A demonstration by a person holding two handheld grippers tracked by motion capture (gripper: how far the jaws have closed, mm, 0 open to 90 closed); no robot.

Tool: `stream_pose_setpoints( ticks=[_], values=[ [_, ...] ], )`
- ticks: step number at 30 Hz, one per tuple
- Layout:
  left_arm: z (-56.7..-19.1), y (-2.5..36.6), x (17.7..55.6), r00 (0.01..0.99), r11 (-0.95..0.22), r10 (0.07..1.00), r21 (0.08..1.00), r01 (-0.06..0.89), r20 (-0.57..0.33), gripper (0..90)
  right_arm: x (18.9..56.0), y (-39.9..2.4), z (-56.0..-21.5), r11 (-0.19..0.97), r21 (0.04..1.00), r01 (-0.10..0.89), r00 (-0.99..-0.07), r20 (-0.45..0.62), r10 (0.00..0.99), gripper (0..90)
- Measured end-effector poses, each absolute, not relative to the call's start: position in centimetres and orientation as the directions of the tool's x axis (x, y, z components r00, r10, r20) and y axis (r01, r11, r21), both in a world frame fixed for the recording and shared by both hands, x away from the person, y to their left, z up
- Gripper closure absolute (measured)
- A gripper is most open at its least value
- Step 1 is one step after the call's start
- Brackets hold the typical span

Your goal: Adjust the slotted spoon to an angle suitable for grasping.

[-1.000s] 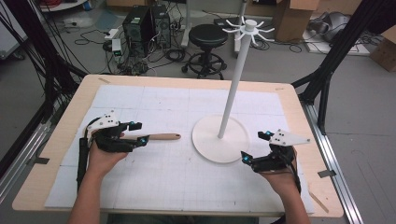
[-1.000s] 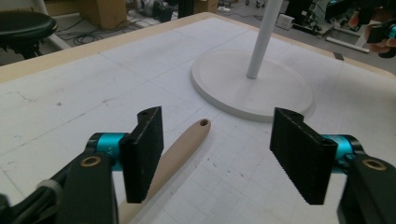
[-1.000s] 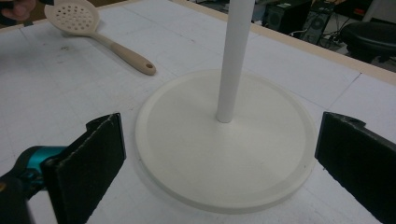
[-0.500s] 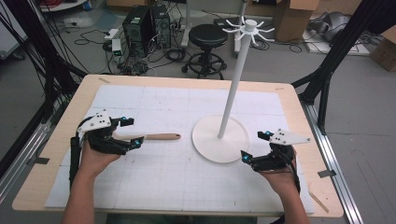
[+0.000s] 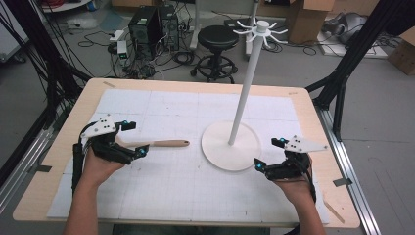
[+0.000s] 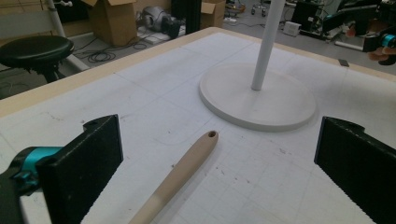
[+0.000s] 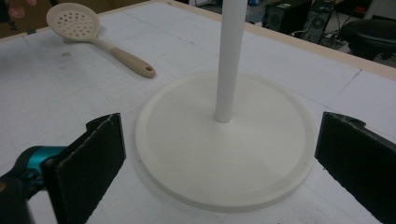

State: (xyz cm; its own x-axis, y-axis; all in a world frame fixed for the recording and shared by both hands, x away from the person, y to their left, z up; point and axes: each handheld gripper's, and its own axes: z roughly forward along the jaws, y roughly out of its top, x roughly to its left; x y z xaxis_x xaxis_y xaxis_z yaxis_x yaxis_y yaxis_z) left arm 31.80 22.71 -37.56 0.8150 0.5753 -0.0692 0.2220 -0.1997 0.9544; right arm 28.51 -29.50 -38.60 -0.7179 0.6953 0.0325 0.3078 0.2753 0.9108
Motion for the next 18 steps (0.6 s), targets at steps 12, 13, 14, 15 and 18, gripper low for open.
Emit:
stream_pose_setpoints(
  ticks=[12, 13, 14, 15, 18],
  values=[
    [-37.63, 22.7, 31.94, 0.817, -0.205, 0.573, 0.953, 0.224, -0.069, 1.7, 28.6, -29.25, -38.61, 0.273, 0.91, 0.312, -0.716, 0.036, 0.698, 0.5],
    [-37.65, 22.67, 31.94, 0.816, -0.206, 0.574, 0.952, 0.225, -0.069, 1.6, 28.62, -29.17, -38.65, 0.275, 0.908, 0.315, -0.717, 0.038, 0.696, 0.4],
    [-37.66, 22.64, 31.94, 0.817, -0.208, 0.573, 0.952, 0.226, -0.069, 1.7, 28.64, -29.09, -38.69, 0.277, 0.906, 0.319, -0.716, 0.039, 0.697, 0.5],
    [-37.67, 22.63, 31.97, 0.818, -0.212, 0.571, 0.951, 0.226, -0.067, 1.6, 28.67, -29.07, -38.72, 0.285, 0.906, 0.314, -0.719, 0.031, 0.695, 0.5],
    [-37.79, 22.49, 32.06, 0.819, -0.216, 0.57, 0.948, 0.234, -0.072, 1.7, 28.64, -28.96, -38.7, 0.29, 0.905, 0.311, -0.722, 0.026, 0.692, 0.4]
  ],
)
